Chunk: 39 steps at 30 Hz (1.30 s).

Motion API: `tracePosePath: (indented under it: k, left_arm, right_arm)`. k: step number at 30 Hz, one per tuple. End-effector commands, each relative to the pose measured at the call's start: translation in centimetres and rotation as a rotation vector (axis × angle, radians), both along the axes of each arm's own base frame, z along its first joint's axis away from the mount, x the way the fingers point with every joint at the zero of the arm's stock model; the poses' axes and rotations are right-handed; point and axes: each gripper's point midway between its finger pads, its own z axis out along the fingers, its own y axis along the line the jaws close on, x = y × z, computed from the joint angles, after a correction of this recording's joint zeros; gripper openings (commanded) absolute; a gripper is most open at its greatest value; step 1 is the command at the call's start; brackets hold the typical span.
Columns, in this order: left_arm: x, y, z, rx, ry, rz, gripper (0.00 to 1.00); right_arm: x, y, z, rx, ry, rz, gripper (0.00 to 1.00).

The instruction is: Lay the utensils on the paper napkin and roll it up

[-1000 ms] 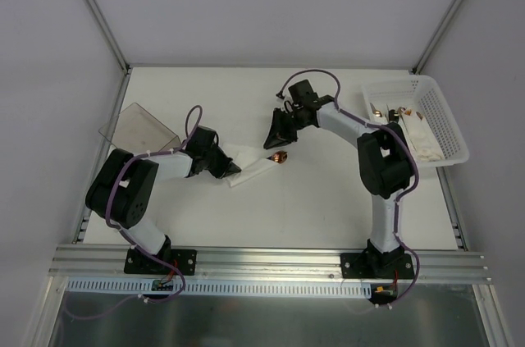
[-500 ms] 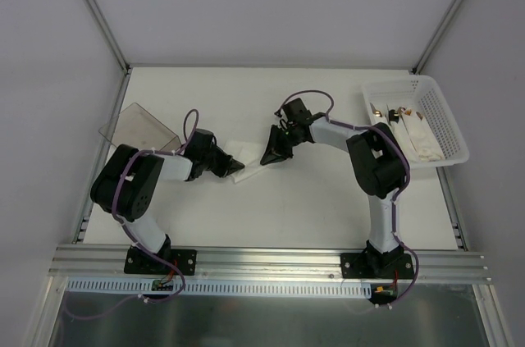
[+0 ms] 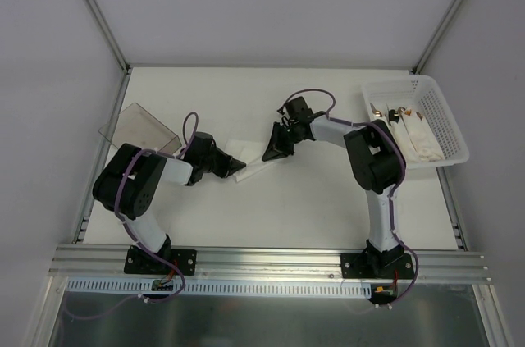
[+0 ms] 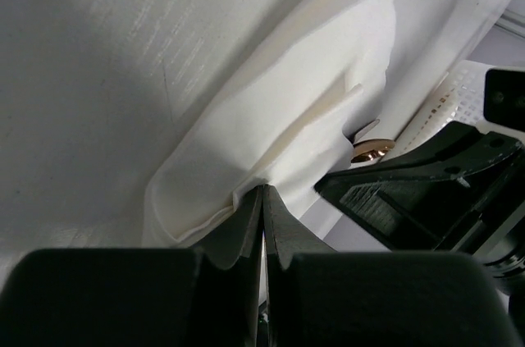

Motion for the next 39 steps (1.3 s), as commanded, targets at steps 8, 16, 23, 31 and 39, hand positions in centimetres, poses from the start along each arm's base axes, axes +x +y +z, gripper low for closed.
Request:
tracePosePath:
  k: [8,16,23,31,39]
  left_arm:
    - [-5.9,3.3,-5.5,0.226,0.203,0.015,0.00]
    - [-6.0,2.5,-4.9,0.223,0.189,0.015,0.00]
    - [-5.9,2.1,-4.9,0.220,0.196,0.030,0.00]
    - [-6.2,2.3,-5.3,0.224,0.203,0.046,0.00]
    - [-6.5,1.9,-5.6,0.200,0.211,0.086,0.00]
  right_arm:
    - [3.6,-2.6,-2.4,-0.130,-0.069,0.022,0.09]
    - [5.1,-1.8,-2.0,-0.143,-0.087,0.045,0.09]
    - [4.6,-4.2,2.1,-0.186,-0.178,0.072,0.09]
    - [1.4,-7.0,6.3,-0.197,-0.277,0.080,0.11]
    - [-3.2,-4.8,2.5,-0.084,-0.052,0.060,0.10]
